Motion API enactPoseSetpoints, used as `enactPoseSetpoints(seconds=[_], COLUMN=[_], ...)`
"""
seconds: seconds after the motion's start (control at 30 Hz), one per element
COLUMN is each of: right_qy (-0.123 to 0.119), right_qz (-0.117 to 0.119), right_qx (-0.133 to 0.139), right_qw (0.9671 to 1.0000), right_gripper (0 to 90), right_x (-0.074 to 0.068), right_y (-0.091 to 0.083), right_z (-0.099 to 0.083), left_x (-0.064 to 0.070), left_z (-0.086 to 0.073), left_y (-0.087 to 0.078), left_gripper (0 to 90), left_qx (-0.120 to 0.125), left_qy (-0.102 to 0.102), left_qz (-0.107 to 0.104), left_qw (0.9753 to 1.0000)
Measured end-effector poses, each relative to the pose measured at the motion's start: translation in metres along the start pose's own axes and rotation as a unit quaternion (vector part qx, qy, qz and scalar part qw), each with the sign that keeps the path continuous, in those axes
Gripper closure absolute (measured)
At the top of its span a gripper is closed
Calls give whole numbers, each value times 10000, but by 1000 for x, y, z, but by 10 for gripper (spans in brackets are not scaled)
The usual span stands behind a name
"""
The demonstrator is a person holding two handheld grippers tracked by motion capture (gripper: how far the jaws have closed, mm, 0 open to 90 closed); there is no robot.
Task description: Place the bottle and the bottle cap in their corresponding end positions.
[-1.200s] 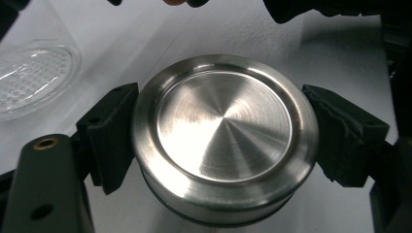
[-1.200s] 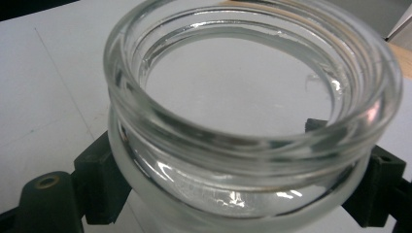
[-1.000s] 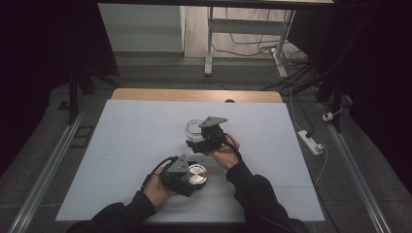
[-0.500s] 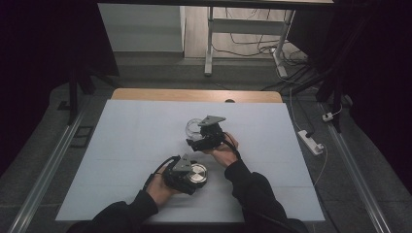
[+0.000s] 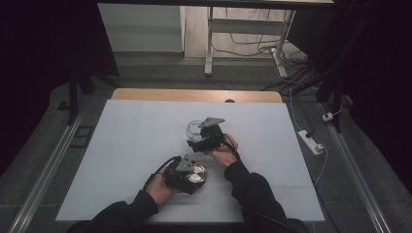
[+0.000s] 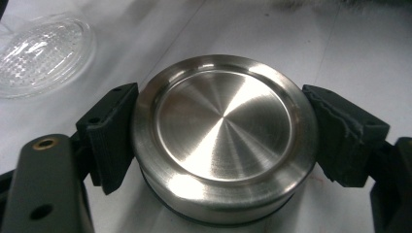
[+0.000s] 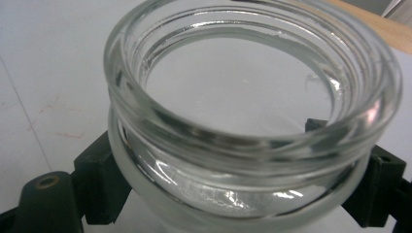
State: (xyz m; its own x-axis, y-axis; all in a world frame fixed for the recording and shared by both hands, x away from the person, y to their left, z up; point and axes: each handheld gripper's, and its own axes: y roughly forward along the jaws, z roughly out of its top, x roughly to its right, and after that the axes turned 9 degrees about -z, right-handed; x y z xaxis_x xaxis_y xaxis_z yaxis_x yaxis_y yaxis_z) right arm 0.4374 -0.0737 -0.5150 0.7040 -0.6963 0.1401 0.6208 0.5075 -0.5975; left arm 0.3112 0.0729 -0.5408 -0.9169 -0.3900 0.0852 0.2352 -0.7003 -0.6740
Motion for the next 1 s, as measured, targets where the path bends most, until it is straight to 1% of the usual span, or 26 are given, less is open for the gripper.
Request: enactPoseSetpoints(seconds=[0.07,0.1,0.13,0.2,0.23,0.3,0.33,0.4,0.43,0.53,0.57,0.63,0.7,0.77,0.83,0.9,1.0], right_qy=[-9,-8,-1,-35,-78,-82,-107,-130,-103,-92,-66,-62,-55,-47,-11,-13,30], right_qz=[15,25,28,36,42,79,82,71,86,93,77,73,73,89,142,206,251], right_qx=[36,41,44,53,45,42,38,36,49,19,-33,-46,-43,-32,-39,-52,-53], right_qw=[10000,10000,10000,10000,10000,9999,9999,9999,9999,9999,9999,9999,9999,9999,9999,9998,9997], right_gripper=[144,144,144,143,142,142,142,142,141,141,140,140,139,121,100,77,67], right_x=[1,1,1,1,2,3,3,3,3,3,3,2,3,3,3,3,4], right_y=[0,0,0,0,0,0,0,0,0,0,0,0,0,0,0,-1,-2], right_z=[-1,-1,-2,-2,-3,-3,-3,-3,-3,-3,-2,-2,-2,-2,-2,-1,0], left_x=[0,0,0,1,1,0,-1,-1,-2,-3,-3,-3,-3,-4,-4,-5,-6], left_z=[0,1,1,2,2,2,2,2,2,2,2,2,2,1,1,0,0], left_y=[1,2,2,4,4,4,4,4,4,4,4,4,4,4,3,1,-2], left_gripper=[190,189,189,189,188,187,187,187,186,184,181,177,170,167,153,135,110], left_qx=[-55,-158,-158,-238,-259,-267,-280,-281,-285,-292,-289,-302,-273,-262,-213,-156,-129], left_qy=[11,24,24,43,27,11,-42,-55,-68,-114,-129,-124,-163,-185,-236,-286,-284], left_qz=[28,42,42,81,67,52,17,12,-7,-41,-47,-32,-18,-38,-54,-127,-126], left_qw=[10000,9999,9999,9997,9996,9996,9996,9996,9996,9995,9995,9995,9995,9995,9995,9994,9994])
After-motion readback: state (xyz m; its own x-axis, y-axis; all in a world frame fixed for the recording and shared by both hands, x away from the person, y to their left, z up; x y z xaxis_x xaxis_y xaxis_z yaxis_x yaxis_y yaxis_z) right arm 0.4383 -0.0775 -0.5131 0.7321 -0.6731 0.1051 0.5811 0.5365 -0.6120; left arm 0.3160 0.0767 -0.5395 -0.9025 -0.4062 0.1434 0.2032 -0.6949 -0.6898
